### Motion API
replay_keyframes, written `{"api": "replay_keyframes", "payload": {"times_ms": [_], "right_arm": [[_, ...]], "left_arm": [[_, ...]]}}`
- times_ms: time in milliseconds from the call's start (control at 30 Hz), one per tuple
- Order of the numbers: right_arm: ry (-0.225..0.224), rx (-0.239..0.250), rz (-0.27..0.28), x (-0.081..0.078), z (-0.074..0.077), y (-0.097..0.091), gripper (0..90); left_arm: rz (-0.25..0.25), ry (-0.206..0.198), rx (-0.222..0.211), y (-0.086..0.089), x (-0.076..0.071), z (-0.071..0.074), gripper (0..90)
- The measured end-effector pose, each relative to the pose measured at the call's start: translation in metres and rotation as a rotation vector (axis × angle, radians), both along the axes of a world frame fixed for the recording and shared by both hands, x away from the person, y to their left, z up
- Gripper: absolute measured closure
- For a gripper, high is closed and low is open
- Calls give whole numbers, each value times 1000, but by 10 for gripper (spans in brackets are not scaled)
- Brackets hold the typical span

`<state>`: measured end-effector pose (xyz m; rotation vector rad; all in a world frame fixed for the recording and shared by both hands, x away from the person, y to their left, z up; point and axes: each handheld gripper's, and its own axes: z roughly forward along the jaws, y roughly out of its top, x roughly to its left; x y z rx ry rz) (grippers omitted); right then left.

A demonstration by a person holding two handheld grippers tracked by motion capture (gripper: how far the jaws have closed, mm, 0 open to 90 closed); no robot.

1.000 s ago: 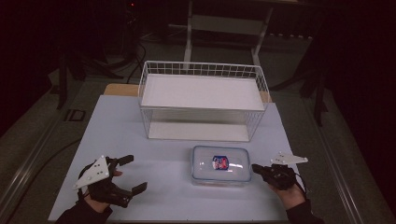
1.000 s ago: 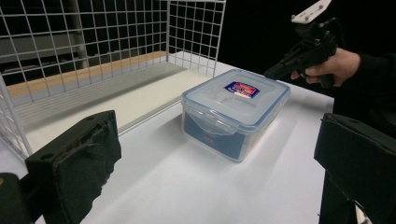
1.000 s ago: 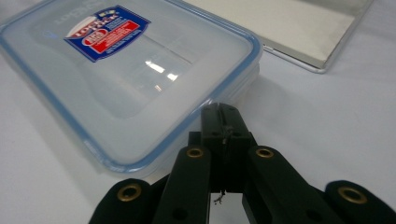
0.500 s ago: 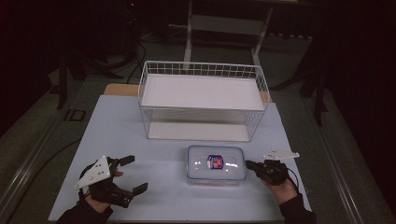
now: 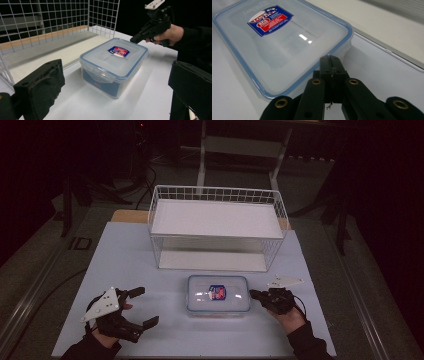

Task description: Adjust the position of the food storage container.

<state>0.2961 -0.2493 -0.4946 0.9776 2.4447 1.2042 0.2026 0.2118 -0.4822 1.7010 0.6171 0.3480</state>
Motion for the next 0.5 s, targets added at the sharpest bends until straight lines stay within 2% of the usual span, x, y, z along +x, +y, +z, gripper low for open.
{"api": "replay_keyframes", "payload": {"times_ms": [200,367,400,433,467,500], "right_arm": [[-21,-10,5,-2,1,3,899],[-52,33,-8,-11,12,-5,824],[-60,48,-5,-13,16,-6,793],[-75,82,-2,-17,23,-8,695],[-75,82,-2,-17,23,-8,695],[-87,97,-6,-20,26,-8,633]], "left_arm": [[0,3,2,-1,0,0,3],[4,18,-16,-2,1,2,3],[7,17,-15,-3,1,2,3],[11,21,-12,-3,1,3,3],[16,27,-10,-4,1,3,3],[19,34,-7,-5,1,4,3]]}}
